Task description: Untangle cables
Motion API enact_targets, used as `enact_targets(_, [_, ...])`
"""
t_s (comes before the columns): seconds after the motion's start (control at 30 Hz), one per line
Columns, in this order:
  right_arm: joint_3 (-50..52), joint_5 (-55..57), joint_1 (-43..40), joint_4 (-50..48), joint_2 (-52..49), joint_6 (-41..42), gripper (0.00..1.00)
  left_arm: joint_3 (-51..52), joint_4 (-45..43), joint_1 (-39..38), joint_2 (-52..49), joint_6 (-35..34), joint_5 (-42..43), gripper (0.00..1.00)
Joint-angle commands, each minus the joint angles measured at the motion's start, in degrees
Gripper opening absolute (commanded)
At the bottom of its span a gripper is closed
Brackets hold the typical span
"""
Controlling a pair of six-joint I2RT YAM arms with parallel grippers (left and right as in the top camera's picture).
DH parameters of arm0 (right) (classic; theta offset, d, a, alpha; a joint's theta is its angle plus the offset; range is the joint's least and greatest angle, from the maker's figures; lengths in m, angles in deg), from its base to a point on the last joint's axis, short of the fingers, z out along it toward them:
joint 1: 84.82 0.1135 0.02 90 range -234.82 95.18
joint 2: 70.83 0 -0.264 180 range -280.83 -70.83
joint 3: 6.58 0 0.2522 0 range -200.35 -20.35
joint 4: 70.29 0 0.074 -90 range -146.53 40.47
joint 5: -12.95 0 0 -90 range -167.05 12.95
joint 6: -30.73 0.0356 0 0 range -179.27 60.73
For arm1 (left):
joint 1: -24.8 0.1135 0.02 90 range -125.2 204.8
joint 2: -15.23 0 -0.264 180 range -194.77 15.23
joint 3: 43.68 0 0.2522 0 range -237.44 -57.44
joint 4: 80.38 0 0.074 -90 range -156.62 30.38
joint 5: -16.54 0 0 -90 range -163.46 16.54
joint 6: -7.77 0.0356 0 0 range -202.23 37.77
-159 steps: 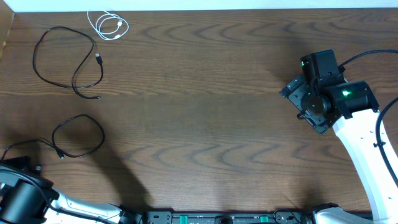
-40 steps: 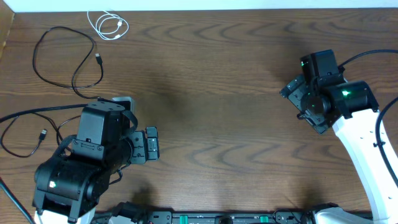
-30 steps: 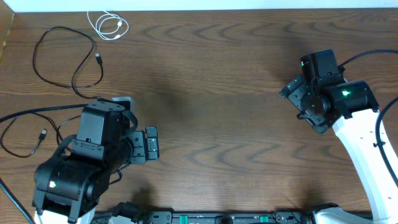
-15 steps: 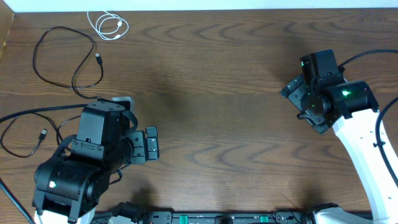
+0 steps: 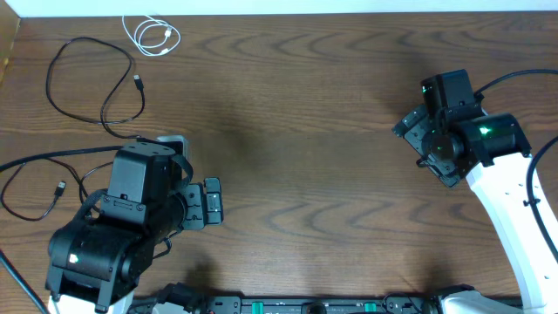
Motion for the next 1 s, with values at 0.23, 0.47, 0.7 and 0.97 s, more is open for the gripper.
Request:
enact_targets(0.23, [0.2, 1.7, 0.2, 0.2, 0.2, -0.7, 0.99, 0.5, 0.2, -0.2, 0.0, -0.1, -0.5, 0.98])
enact_targets(0.47, [0.2, 3.1, 0.1, 1.1, 0.2, -0.6, 0.99, 0.5, 0.2, -0.2, 0.0, -0.1, -0.5, 0.98])
enact_targets(0.7, [0.2, 5.7, 0.1, 1.6, 0.2, -6.7, 0.99, 0.5, 0.2, -0.2, 0.0, -0.1, -0.5, 0.98])
enact_targets(0.97, [0.2, 6.4, 0.1, 4.2, 0.2, -16.9, 0.99, 0.5, 0.2, -0.2, 0.0, -0.1, -0.5, 0.98])
